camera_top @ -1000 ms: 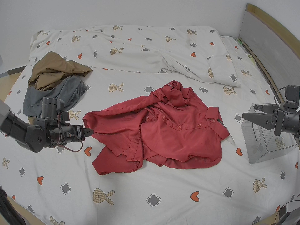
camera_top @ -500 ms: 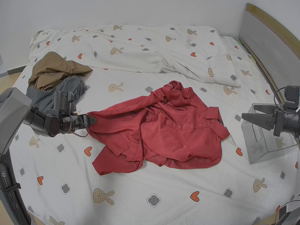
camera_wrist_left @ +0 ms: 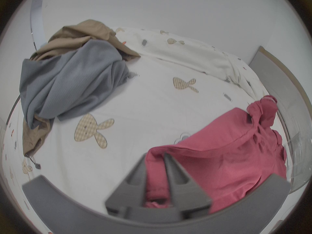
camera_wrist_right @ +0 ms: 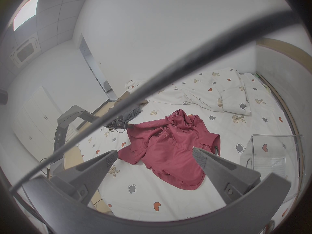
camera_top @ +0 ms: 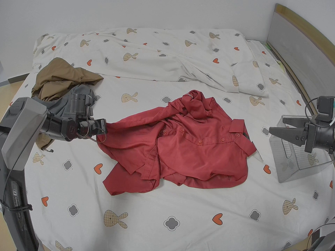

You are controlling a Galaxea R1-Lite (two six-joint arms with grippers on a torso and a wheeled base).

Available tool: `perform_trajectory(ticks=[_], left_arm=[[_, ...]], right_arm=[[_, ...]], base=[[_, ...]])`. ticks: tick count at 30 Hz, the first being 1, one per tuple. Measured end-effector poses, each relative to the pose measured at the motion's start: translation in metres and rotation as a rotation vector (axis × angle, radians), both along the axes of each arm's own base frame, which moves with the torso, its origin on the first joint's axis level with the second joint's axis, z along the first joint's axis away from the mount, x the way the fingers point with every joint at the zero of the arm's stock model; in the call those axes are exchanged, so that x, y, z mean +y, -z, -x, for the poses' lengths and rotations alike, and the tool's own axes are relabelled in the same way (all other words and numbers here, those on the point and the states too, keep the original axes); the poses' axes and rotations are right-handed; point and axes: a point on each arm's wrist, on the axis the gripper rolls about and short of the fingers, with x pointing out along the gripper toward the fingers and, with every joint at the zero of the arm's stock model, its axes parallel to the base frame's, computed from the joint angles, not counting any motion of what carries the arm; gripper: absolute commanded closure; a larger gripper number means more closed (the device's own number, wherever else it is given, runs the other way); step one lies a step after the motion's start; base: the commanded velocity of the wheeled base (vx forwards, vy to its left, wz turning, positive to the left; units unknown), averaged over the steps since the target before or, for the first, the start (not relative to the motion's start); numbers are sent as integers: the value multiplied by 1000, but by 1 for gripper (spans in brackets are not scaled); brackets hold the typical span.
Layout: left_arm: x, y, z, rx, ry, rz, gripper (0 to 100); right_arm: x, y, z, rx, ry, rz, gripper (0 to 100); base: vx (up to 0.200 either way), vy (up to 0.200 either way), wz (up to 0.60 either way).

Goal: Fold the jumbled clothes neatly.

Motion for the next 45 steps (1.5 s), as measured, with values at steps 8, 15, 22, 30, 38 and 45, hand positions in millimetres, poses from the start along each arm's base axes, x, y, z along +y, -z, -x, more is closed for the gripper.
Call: perform_trajectory(ticks=[8, 15, 22, 30, 38, 45], left_arm=[[4, -38, -16, -55, -45, -17, 100], [14, -56, -25, 41, -93, -42, 100], [19, -16, -21, 309, -173, -125, 0], [16, -29, -16, 307, -153, -97, 0], [11, -107, 15, 117, -40, -34, 0], [8, -106, 47, 77, 37, -45, 0]], right_arm=[[0, 0, 0, 2, -1, 0, 0], [1, 2, -2, 8, -4, 3, 0], [3, 3, -3, 17, -8, 6, 0], [3, 4, -4, 21, -11, 8, 0], [3, 4, -4, 19, -11, 7, 0], [3, 4, -3, 19, -11, 7, 0]], base=[[0, 0, 0], [0, 0, 0], [0, 0, 0], [0, 0, 0], [0, 0, 0], [0, 0, 0]])
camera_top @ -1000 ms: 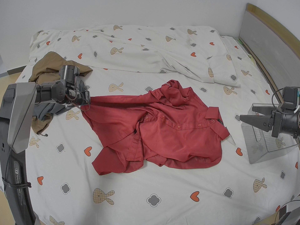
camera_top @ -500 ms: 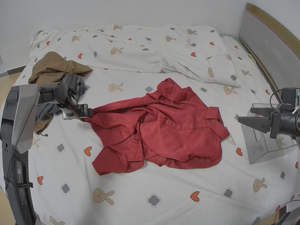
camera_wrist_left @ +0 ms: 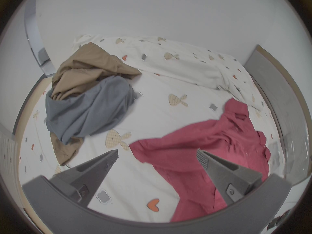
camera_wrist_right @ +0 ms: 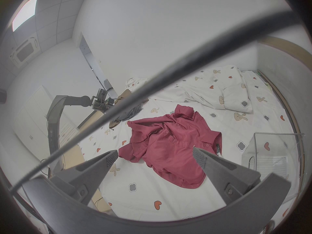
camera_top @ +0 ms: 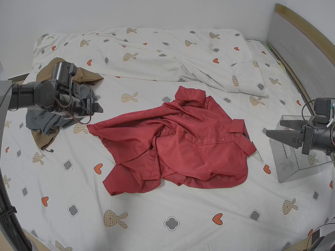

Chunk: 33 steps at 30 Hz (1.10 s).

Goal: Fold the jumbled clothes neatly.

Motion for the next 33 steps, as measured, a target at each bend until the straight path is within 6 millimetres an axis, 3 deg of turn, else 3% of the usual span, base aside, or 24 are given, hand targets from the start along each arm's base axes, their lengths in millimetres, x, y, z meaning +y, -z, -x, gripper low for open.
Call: perform_trajectory(ticks=[4, 7, 12, 17, 21, 27, 33], left_arm=[[-4, 13, 26, 44, 83, 35, 0], [-6, 18, 56, 89, 186, 125, 0], [-5, -7, 112, 91, 360, 360, 0], [9, -44, 169, 18, 466, 543, 0], [26, -63, 204, -46, 456, 614, 0], [46, -82, 239, -126, 359, 696, 0], [50, -95, 260, -209, 336, 712, 0]], right_arm=[[0, 3, -2, 12, 2, 3, 0], [1, 9, -8, 39, 6, 11, 0], [1, 27, -26, 125, 19, 29, 0], [-6, 62, -58, 282, 21, 27, 0], [-22, 102, -87, 442, 57, 11, 0], [-58, 156, -112, 619, 89, -46, 0], [-77, 182, -111, 660, -34, -152, 0]], base=[[0, 0, 0], [0, 0, 0], [0, 0, 0], [0, 0, 0], [0, 0, 0], [0, 0, 0], [0, 0, 0]])
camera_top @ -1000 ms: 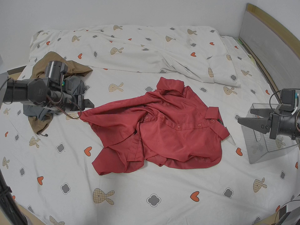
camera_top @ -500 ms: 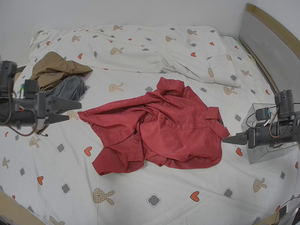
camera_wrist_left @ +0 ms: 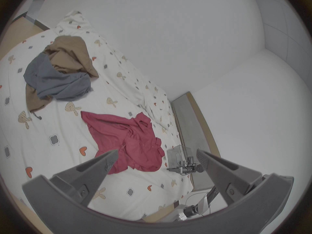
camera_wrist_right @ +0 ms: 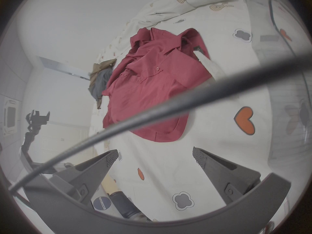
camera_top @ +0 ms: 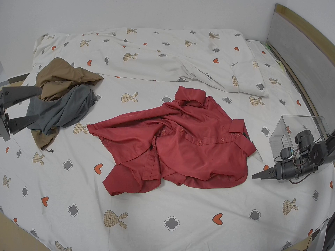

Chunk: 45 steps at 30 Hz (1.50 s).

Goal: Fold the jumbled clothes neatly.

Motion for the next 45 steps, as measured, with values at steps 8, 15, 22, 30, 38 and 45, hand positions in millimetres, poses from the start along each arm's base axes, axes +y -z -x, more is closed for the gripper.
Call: perform_trajectory(ticks=[8, 15, 22, 30, 38, 45], left_arm=[[6, -8, 5, -191, -37, -36, 0], [3, -3, 11, -197, 36, -21, 0], [2, -1, 14, -198, 44, -20, 0], [2, -1, 17, -207, 45, -23, 0], [2, -1, 17, -205, 45, -22, 0], [2, 0, 16, -201, 45, -21, 0]], right_arm=[[-5, 16, 2, 18, -30, -28, 0], [8, 28, -6, 37, -77, -37, 0], [22, 34, -19, -17, -102, -36, 0], [30, 41, -23, -8, -104, -43, 0], [35, 50, -30, -81, -65, 45, 0], [44, 59, -27, -31, -47, 26, 0]], base=[[0, 0, 0], [0, 0, 0], [0, 0, 0], [0, 0, 0], [0, 0, 0], [0, 0, 0]])
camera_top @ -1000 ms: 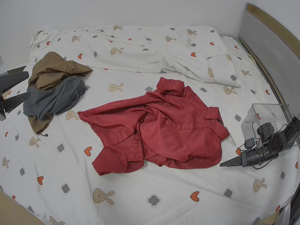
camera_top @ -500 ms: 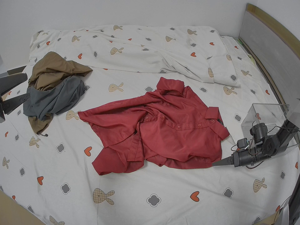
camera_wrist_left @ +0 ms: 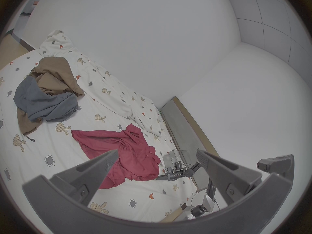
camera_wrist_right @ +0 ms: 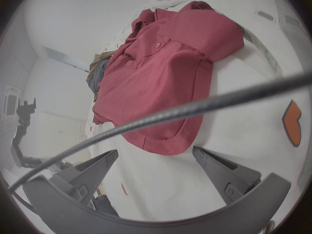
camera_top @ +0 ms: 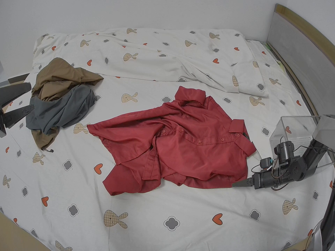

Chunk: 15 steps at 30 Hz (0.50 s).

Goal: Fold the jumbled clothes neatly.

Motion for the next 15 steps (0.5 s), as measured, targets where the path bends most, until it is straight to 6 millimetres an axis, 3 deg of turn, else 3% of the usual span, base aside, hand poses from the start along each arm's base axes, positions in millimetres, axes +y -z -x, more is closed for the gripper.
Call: perform_trajectory(ticks=[15], left_arm=[[0, 1, -1, 4, 2, 0, 0]], right_arm=[[12, -11, -2, -52, 40, -40, 0]], base=[[0, 0, 0]])
